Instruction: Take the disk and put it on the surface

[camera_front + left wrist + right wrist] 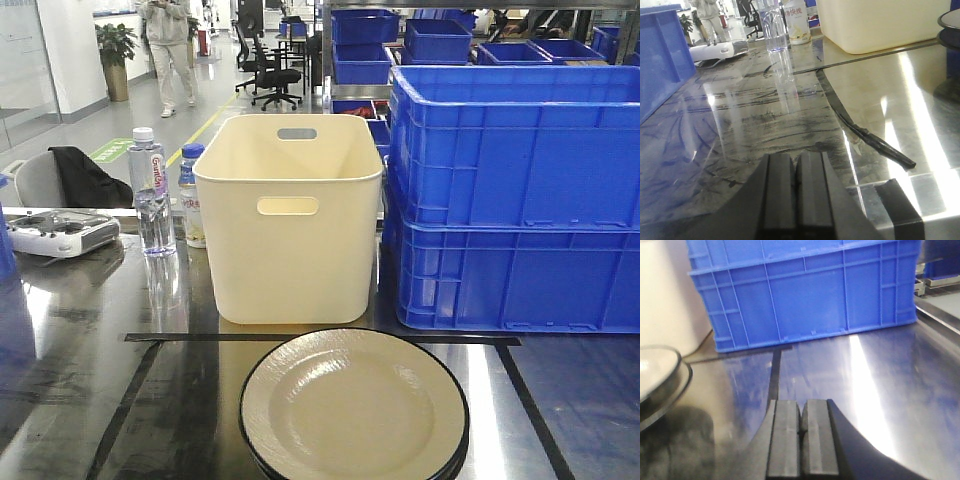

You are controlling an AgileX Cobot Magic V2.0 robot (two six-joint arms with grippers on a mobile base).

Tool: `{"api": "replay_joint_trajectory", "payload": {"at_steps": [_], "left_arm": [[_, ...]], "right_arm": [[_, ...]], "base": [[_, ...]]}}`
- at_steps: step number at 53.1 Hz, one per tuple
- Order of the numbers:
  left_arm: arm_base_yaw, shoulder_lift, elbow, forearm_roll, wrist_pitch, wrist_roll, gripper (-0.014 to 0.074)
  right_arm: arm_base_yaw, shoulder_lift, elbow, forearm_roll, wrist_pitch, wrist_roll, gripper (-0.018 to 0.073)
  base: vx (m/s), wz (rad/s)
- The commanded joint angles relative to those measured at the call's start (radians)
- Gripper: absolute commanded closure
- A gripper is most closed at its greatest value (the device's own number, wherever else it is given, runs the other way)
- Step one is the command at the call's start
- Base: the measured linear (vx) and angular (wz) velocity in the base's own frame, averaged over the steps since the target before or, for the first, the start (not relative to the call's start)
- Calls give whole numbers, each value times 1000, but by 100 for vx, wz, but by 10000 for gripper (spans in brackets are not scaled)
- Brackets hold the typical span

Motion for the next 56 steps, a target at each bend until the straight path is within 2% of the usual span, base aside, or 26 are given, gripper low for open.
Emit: {"api": "replay_joint_trajectory", "payload": {"at_steps": [1,5,9,13,56], "left_arm": [[1,-8,13,-7,-81,-11,598],[1,-8,13,-7,-81,-11,598],[1,-8,13,-7,-81,-11,598],[1,-7,13,-7,-80,-11,598],[1,-8,13,-7,-80,-11,598]], "right_arm": [[-2,-89,68,-51,-65,32,568],[-2,-199,163,-50,-65,32,568],[-4,-290,156,-58,62,27,568],[-1,-264,161,-68,64,-2,568],[-1,-275,161,-66,69,-2,568]], "base": [[0,0],[0,0],[0,0],[0,0],[0,0]]}}
